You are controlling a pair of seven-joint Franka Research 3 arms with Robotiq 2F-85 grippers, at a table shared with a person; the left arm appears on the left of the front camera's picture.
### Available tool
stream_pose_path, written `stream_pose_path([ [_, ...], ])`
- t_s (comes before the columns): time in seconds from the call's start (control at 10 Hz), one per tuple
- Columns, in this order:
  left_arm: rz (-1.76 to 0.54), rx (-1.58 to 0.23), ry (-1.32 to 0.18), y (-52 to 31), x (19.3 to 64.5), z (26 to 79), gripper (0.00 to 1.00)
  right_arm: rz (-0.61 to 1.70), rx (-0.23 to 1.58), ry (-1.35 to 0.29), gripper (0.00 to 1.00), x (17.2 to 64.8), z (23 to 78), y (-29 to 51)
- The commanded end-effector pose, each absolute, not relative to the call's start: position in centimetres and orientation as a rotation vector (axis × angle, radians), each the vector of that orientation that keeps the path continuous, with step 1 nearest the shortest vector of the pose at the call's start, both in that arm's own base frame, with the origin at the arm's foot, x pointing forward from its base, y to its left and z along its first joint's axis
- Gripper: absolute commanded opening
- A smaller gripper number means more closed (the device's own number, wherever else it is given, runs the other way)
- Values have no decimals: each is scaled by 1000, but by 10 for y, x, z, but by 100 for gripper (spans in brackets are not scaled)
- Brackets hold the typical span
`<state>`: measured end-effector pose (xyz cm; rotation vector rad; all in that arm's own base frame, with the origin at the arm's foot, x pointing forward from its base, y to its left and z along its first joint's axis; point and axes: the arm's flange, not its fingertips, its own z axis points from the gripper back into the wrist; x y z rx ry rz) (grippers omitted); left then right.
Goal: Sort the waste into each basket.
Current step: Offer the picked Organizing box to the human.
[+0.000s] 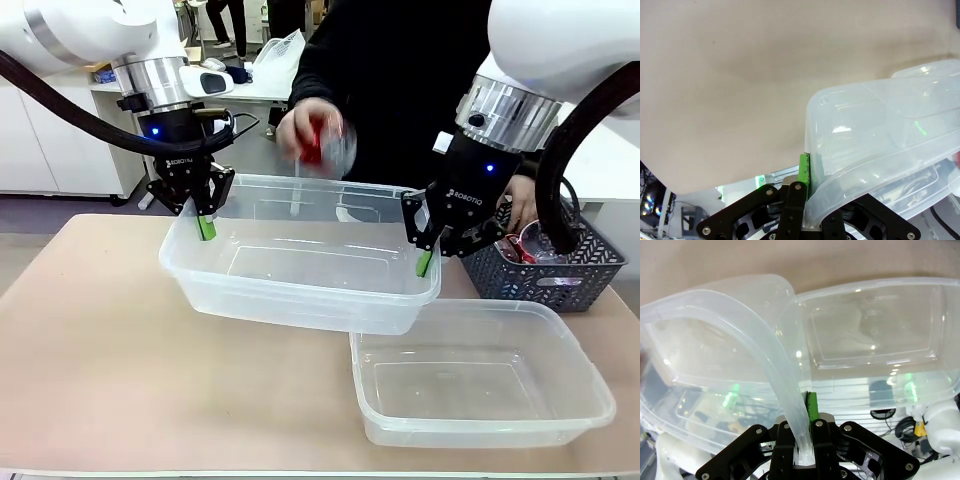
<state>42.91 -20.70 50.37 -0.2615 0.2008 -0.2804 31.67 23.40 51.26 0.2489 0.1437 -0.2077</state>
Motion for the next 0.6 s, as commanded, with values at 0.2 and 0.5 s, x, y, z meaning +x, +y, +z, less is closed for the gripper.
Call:
stream_pose_path([
  [0.2,-288,-273,208,-204,429,511,3,-204,261,146,4,319,513,229],
  [0.5,-288,-273,208,-204,429,511,3,-204,261,146,4,319,513,229],
])
